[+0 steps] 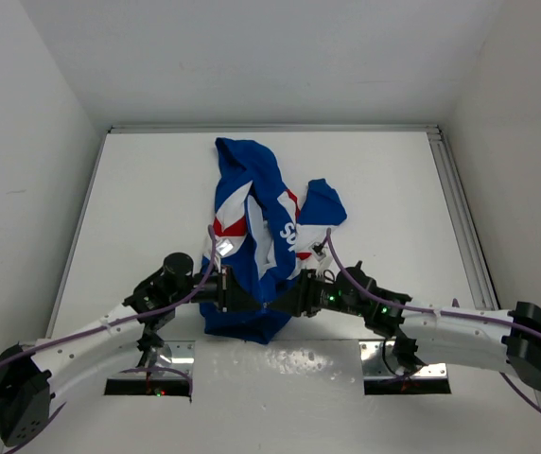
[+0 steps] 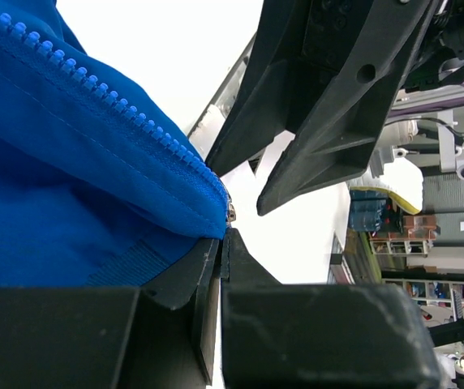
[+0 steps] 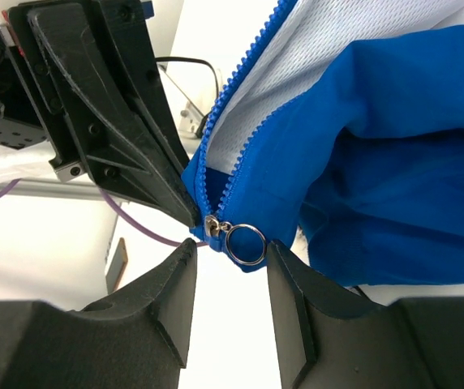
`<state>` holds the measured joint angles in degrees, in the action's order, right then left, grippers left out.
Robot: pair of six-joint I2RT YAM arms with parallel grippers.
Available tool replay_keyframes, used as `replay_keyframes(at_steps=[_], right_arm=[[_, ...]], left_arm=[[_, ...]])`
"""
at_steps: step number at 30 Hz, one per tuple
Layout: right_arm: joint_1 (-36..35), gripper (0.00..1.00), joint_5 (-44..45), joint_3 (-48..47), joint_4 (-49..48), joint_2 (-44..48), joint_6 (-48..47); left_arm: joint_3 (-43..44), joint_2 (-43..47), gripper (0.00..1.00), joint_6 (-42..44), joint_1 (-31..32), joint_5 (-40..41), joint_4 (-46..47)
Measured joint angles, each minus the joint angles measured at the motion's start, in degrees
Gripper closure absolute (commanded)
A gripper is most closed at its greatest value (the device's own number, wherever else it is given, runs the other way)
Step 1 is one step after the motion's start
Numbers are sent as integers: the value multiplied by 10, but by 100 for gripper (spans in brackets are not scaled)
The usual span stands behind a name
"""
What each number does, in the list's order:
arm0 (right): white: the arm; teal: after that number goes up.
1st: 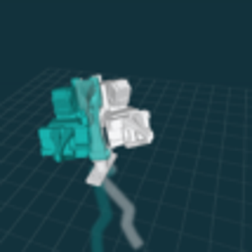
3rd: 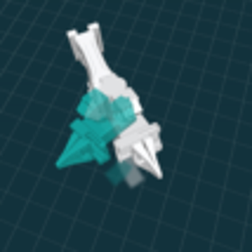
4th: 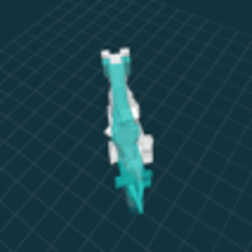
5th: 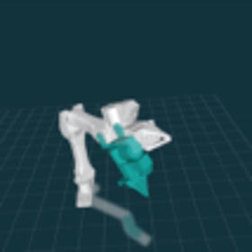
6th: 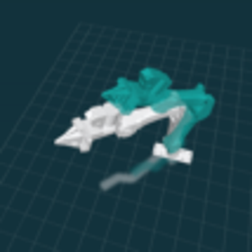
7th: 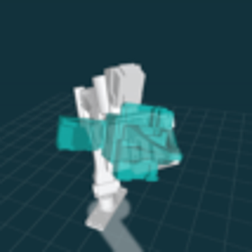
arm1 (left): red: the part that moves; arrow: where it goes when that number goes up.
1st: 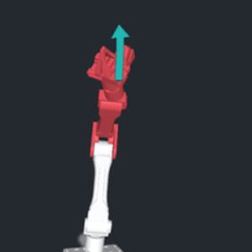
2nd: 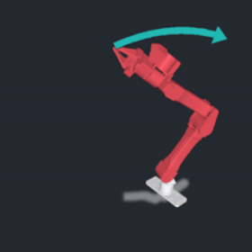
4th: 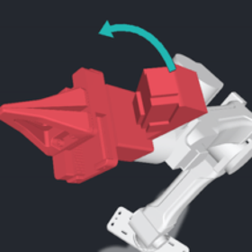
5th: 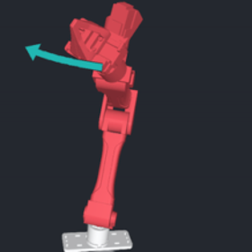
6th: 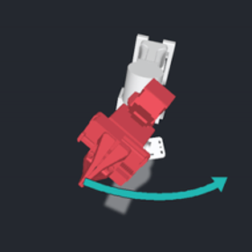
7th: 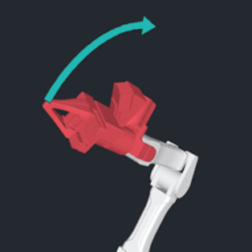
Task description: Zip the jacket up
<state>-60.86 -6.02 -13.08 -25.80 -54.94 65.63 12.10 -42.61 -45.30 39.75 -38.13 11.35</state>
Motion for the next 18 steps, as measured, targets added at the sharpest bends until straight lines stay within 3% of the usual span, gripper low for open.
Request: replay_keyframes(at_steps=[18], right_arm=[[0, 65, -6, 10, -29, 14, 10]], left_arm=[[0, 4, 100, 2, 0, 1, -4]])
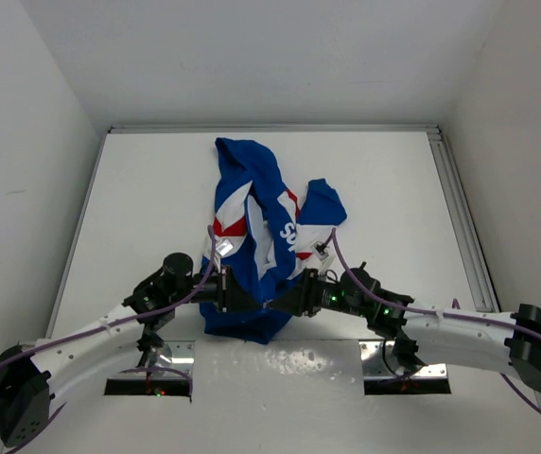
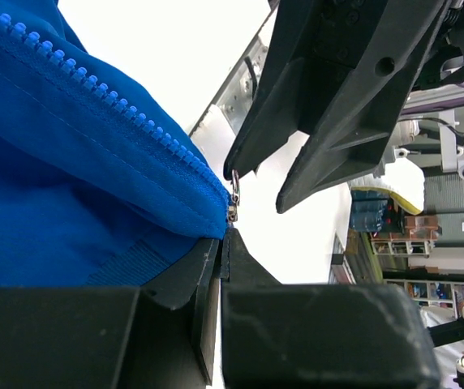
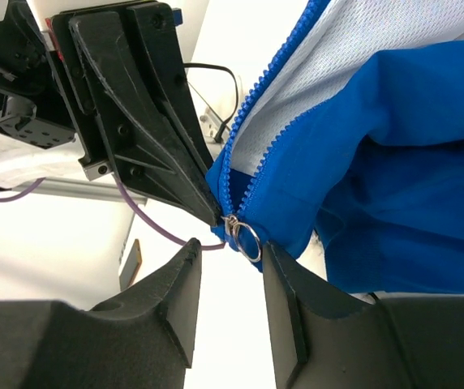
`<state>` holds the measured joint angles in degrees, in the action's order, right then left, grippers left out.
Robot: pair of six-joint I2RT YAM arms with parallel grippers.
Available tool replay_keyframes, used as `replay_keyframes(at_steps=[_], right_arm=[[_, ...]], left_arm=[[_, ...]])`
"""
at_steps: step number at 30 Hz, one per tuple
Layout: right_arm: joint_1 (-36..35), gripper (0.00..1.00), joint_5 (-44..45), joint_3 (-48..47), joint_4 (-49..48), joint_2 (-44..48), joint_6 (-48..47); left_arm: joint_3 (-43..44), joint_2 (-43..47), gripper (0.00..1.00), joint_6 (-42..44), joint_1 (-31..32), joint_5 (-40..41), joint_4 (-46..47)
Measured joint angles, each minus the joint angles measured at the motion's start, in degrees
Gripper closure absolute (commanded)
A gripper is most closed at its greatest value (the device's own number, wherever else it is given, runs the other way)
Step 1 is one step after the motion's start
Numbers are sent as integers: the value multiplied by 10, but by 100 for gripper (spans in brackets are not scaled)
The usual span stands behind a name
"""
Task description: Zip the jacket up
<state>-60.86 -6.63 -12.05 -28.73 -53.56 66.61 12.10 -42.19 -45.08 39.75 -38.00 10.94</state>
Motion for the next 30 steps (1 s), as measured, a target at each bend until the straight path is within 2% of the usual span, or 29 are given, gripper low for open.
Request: replay_keyframes(at_steps=[4, 10, 13, 15, 17, 24, 30], right_arm=[[0, 66, 0, 3, -9, 0, 0], [0, 78, 0, 3, -31, -22, -4], [0, 77, -2, 3, -40, -36, -4], [0, 70, -5, 3, -45, -43, -3], [0, 69, -10, 3, -47, -47, -3], [0, 70, -16, 3, -51, -49, -2], [0, 77, -19, 3, -52, -57, 0]], left_arm=[[0, 0, 100, 0, 0, 1, 0], [0, 0, 100, -2, 0, 1, 0], [0, 0, 100, -2, 0, 1, 0], [0, 2, 100, -2, 0, 2, 0], [0, 3, 100, -2, 0, 3, 0], [0, 6, 100, -2, 0, 5, -2], [0, 6, 100, -3, 0, 5, 0]])
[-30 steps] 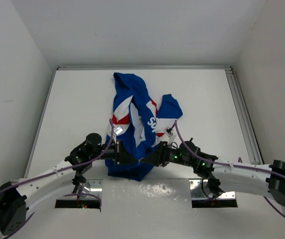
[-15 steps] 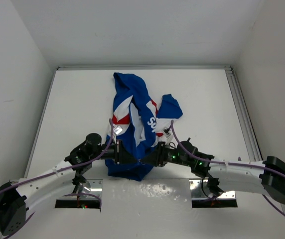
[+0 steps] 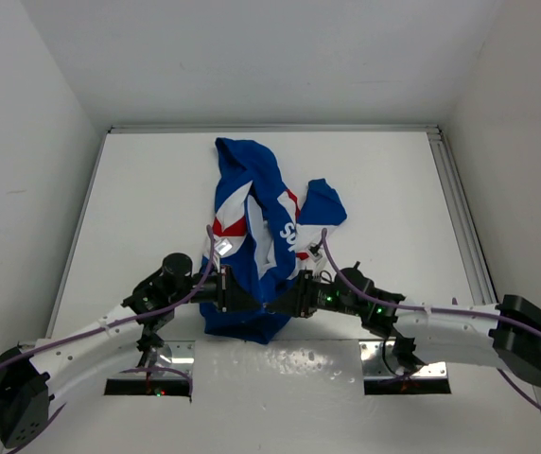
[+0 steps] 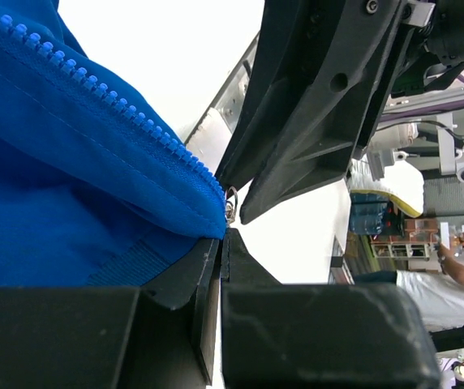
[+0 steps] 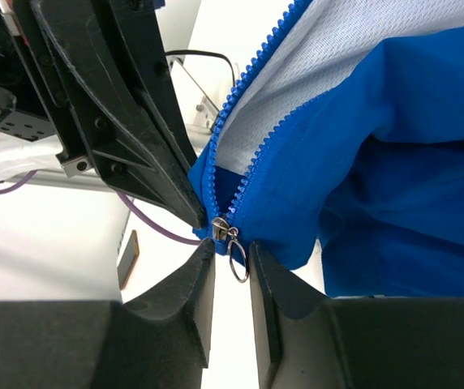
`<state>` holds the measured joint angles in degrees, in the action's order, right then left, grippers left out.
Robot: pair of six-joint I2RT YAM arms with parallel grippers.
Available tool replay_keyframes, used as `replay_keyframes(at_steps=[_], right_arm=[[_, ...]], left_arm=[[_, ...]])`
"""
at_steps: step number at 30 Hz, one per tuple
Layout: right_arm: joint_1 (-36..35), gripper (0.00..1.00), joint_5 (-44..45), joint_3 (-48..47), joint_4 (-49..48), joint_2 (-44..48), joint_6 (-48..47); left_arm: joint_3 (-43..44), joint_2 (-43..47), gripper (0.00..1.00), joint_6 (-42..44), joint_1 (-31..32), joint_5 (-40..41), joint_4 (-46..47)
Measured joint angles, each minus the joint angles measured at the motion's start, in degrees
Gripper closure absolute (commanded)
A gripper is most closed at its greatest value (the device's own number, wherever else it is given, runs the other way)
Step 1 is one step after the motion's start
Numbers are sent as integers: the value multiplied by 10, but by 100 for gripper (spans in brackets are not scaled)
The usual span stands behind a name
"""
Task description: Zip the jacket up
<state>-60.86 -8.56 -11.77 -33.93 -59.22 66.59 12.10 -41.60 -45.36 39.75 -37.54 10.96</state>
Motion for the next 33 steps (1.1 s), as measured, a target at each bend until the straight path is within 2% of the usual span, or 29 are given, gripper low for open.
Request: replay_keyframes(at_steps=[9, 17, 22, 27, 30, 33], right_arm=[[0, 76, -10, 0, -4, -13, 1], [0, 85, -20, 0, -4, -22, 1], [0, 99, -23, -2, -3, -28, 1], [0, 100, -24, -13, -1, -27, -7], [0, 100, -20, -21, 9, -25, -13], [0, 100, -19, -26, 16, -23, -19]], left_arm=[[0, 0, 100, -2, 0, 0, 0], [0, 0, 100, -2, 0, 0, 0], [0, 0, 100, -2, 0, 0, 0], [0, 5, 100, -2, 0, 4, -9], [0, 13, 83, 1, 0, 8, -14], [0, 16, 74, 1, 0, 11, -25]])
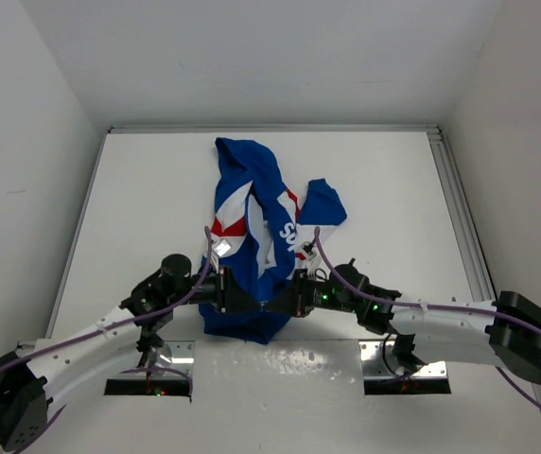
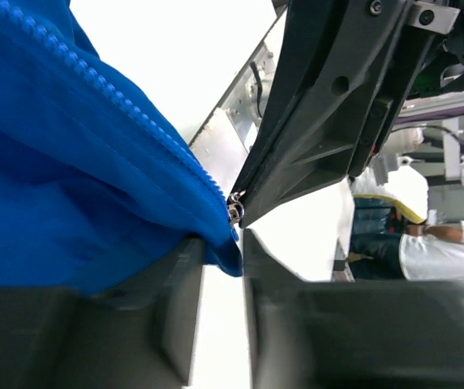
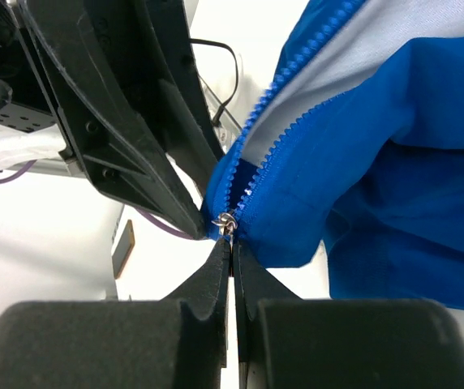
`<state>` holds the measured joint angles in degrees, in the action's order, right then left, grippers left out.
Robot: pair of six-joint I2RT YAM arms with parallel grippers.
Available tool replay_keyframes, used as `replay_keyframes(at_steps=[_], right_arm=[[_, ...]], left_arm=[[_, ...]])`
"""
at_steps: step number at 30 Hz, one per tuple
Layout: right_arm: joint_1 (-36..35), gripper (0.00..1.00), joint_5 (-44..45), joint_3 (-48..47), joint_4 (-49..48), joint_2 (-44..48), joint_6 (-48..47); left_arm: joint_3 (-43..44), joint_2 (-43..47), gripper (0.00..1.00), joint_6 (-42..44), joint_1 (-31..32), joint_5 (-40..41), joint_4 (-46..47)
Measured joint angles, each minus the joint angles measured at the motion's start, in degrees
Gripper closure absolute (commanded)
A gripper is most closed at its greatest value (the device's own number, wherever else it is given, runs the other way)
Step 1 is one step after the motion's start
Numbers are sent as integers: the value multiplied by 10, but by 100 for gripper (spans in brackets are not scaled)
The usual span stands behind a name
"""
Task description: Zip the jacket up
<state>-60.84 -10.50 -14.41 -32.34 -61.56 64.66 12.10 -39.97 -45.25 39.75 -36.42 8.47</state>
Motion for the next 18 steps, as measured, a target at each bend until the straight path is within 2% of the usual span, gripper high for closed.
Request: replay_keyframes(at_steps=[3, 6, 14, 16, 17, 18], right_arm=[[0, 100, 0, -1, 0, 0, -1], [0, 100, 2, -1, 1, 0, -2], [0, 100, 10, -1, 3, 1, -2], [0, 100, 9, -2, 2, 0, -2], [0, 100, 9, -2, 2, -2, -2], [0, 100, 8, -2, 2, -3, -2]], left_arm=[[-3, 5, 66, -3, 0, 0, -1], [-7, 6, 64, -3, 0, 0, -2], [-20, 6, 68, -12, 0, 0, 2], [-23, 3, 76, -16, 0, 0, 5], [-23, 0, 84, -17, 0, 0, 8], [-24, -4, 86, -19, 0, 0, 11]])
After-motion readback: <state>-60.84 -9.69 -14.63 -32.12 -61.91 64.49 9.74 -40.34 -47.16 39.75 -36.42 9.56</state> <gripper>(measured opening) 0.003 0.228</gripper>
